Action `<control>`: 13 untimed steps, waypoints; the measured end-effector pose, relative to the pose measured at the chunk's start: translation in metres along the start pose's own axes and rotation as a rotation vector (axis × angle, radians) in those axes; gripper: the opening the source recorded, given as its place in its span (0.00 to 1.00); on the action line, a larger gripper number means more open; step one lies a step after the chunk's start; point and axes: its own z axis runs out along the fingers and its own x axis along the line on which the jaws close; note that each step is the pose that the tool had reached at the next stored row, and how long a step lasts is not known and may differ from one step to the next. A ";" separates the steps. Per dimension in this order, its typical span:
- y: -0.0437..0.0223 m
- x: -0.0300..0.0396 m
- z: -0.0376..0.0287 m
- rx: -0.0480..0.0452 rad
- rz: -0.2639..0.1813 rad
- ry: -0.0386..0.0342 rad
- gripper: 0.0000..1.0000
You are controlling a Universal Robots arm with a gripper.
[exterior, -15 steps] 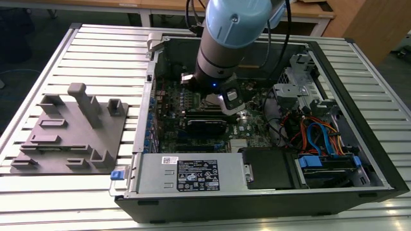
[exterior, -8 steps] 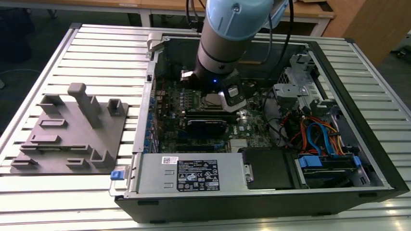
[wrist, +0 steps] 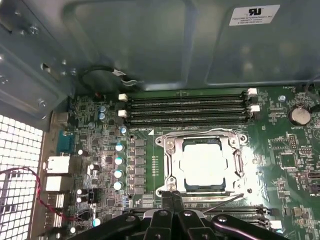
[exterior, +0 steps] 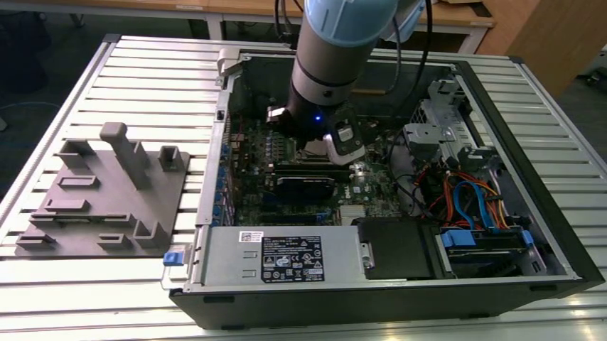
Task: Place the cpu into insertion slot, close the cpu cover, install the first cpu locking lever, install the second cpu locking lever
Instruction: 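Install the second cpu locking lever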
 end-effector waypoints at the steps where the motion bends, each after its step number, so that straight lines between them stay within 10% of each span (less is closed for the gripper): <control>1: 0.0003 0.0001 -0.0005 0.0006 0.000 0.0000 0.10; 13: 0.0052 -0.0038 -0.0143 0.0012 0.004 0.0010 0.10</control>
